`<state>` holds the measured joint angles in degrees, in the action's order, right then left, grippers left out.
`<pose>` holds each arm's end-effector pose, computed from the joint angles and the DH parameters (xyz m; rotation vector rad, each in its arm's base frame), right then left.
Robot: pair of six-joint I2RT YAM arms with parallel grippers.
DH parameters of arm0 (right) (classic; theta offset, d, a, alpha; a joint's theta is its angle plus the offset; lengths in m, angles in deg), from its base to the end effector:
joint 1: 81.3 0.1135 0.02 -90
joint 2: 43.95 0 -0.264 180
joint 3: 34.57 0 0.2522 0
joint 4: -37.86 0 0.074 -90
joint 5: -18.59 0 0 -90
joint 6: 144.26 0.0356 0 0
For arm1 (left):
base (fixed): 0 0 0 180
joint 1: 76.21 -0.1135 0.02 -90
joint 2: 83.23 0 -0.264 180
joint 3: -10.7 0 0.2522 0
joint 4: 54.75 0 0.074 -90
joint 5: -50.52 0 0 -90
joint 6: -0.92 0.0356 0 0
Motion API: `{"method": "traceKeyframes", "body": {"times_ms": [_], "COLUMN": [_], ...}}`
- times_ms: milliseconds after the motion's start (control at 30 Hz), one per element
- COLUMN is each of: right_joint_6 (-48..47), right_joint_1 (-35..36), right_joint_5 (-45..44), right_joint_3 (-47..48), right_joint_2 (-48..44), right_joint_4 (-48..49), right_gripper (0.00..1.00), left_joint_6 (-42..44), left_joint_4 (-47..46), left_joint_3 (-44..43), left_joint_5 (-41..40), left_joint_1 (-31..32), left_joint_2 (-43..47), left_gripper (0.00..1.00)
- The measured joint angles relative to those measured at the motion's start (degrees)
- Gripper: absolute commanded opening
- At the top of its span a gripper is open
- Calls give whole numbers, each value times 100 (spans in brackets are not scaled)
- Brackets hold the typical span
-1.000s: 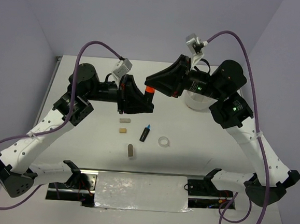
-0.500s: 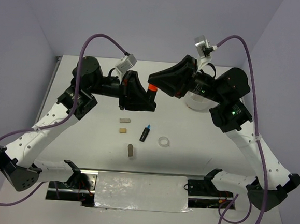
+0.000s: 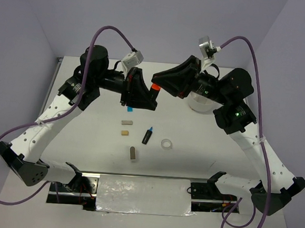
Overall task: Sort the stationery into containers
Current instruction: Close the pen cap on the pen, then place the pen in the storage box.
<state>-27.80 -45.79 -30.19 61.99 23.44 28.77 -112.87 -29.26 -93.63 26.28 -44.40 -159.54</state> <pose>0.1763 0.1546 0.5147 -0.7796 1.2097 1.3419 0.2112 -0.1692 0.4924 1.1125 1.4211 -1.5841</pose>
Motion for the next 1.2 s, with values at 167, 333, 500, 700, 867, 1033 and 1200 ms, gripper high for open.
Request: {"method": "traceKeyframes", "body": {"times_ms": [167,333,500,700,867,1033,1200], "right_joint_6": [74,417,590,575,341,157,109], "right_joint_1": [17,94,181,245,238,216,199], "right_joint_5": [-264,-553,-774,-372,-142,15,282], "right_joint_3": [-398,-922,-1163,-1196,-914,-619,-463], "right_joint_2": [-125,-229,-271,-280,-201,-26,181], "right_joint_4": [160,966,1451,973,9,-748,-1064], "right_gripper": [0,0,6,35,29,46,39], "left_joint_6": [334,391,339,-181,-492,-428,33], "left_joint_4": [555,638,549,-656,-1357,-1521,-1025], "left_joint_3": [-94,-94,-94,203,1115,1580,1668], "left_joint_5": [-210,-291,-201,-26,-101,-83,-164], "left_joint_1": [-11,-33,-76,-138,-323,-278,-232], "left_joint_2": [-55,-55,-55,0,426,566,688], "left_gripper": [0,0,0,0,0,0,0]}}
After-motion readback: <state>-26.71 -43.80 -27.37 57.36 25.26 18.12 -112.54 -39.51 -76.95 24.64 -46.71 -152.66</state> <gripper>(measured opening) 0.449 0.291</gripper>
